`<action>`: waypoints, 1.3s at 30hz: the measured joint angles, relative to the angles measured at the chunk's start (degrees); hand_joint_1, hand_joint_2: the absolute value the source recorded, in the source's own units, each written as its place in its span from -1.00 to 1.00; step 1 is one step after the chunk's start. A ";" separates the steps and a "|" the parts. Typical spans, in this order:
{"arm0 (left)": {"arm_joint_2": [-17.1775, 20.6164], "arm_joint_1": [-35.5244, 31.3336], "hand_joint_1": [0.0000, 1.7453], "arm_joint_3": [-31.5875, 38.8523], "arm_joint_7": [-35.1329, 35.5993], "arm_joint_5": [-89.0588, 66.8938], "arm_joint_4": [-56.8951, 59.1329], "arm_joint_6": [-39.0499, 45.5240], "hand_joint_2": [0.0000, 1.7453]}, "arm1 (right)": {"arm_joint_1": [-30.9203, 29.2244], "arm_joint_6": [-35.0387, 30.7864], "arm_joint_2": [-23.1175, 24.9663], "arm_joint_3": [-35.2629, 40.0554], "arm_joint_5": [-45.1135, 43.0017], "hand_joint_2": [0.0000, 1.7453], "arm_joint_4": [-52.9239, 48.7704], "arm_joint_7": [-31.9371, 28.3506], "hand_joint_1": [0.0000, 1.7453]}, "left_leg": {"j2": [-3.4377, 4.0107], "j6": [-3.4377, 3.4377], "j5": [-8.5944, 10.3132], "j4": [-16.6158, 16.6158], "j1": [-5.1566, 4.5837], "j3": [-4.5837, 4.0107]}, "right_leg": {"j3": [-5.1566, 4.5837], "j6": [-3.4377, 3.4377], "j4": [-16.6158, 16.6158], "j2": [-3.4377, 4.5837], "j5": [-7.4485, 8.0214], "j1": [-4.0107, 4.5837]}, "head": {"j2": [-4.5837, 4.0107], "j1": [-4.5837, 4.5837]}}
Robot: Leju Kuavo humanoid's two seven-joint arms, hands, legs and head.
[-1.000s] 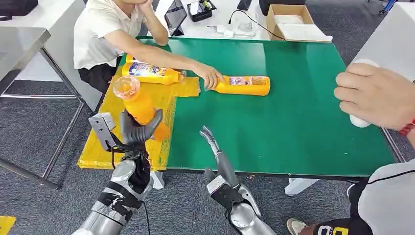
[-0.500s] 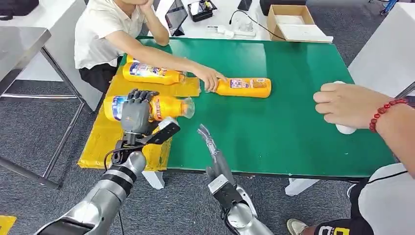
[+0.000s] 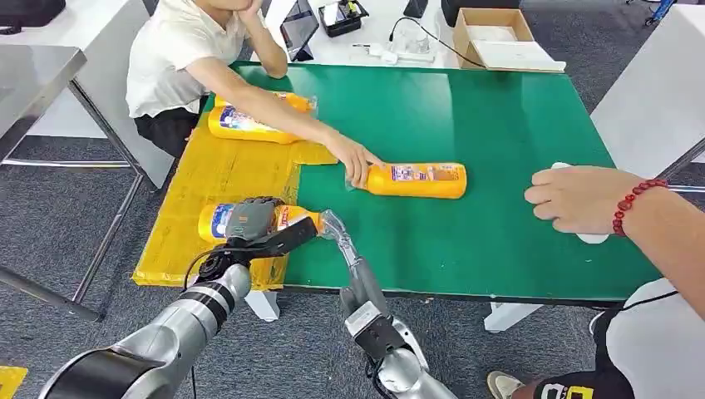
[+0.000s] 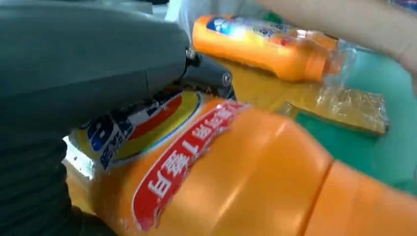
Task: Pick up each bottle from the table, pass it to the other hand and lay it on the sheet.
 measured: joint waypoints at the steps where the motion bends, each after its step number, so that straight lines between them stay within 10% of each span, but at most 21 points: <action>1: -0.02 -0.34 -0.56 0.00 0.37 0.11 0.28 -0.79 1.00 | 0.01 0.00 -0.02 0.17 -0.15 -1.00 -0.22 0.00 -1.00 | -0.01 0.00 0.00 0.00 0.00 0.00 | 0.02 0.00 0.00 0.00 0.00 0.00 | 0.00 0.02; 2: -0.02 -0.64 -1.00 0.00 0.72 0.72 0.59 -2.01 1.00 | 0.01 -0.09 0.00 0.35 -0.28 -1.00 -0.39 0.00 -1.00 | -0.01 0.00 0.00 0.00 0.00 0.01 | 0.02 0.00 0.00 0.00 0.00 0.00 | 0.00 0.02; 16: -0.85 -1.76 -1.00 5.01 -2.28 12.11 1.77 -11.34 1.00 | 0.08 -1.22 0.00 0.92 -1.05 -1.00 -0.70 0.00 -1.00 | -0.05 0.00 0.00 0.00 0.01 0.09 | 0.10 0.00 0.01 -0.02 0.00 0.01 | 0.00 0.04; 17: -0.92 -1.79 -1.00 5.25 -2.36 12.37 1.77 -11.47 -1.00 | 0.09 -1.25 -0.02 0.92 -1.07 -1.00 -0.70 0.00 -1.00 | -0.03 0.00 0.01 0.00 0.01 0.09 | 0.10 0.00 0.01 -0.01 0.00 0.01 | 0.00 0.00; 27: -2.58 -2.22 -1.00 9.92 -11.47 23.55 1.70 -24.62 -1.00 | 0.16 -2.23 -0.04 1.09 -1.20 -1.00 -0.70 0.00 -1.00 | -0.03 -0.01 0.02 0.00 0.00 0.16 | 0.19 0.00 0.00 -0.01 0.01 0.00 | 0.00 0.02; 28: -2.78 -2.19 -1.00 10.83 -12.93 25.91 1.62 -26.89 1.00 | 0.20 -2.36 -0.07 1.11 -1.22 -1.00 -0.70 0.00 -1.00 | -0.02 -0.01 0.02 0.00 0.00 0.16 | 0.18 0.00 0.00 -0.01 0.01 0.00 | 0.00 0.02; 29: -3.01 -2.14 -1.00 11.86 -14.29 28.55 1.42 -29.19 1.00 | 0.25 -2.45 -0.11 1.11 -1.25 -1.00 -0.70 0.00 -1.00 | -0.03 -0.01 0.02 0.00 0.00 0.16 | 0.18 0.00 0.00 -0.01 0.01 0.00 | 0.00 0.02; 30: -3.21 -2.01 -1.00 13.17 -15.45 31.74 1.07 -31.64 1.00 | 0.37 -2.77 -0.18 1.16 -1.25 1.00 -0.70 0.00 -1.00 | -0.03 -0.01 0.02 0.00 0.00 0.16 | 0.18 0.00 0.00 -0.01 0.01 0.01 | 0.00 0.02; 39: -5.57 3.17 -1.00 17.79 -17.71 49.55 -10.90 -36.11 1.00 | 1.65 -5.57 -2.14 2.82 -2.25 1.00 -4.11 0.00 -1.00 | -0.04 -0.01 0.01 0.00 0.01 0.05 | 0.06 0.00 0.00 -0.01 0.00 0.01 | 0.00 0.02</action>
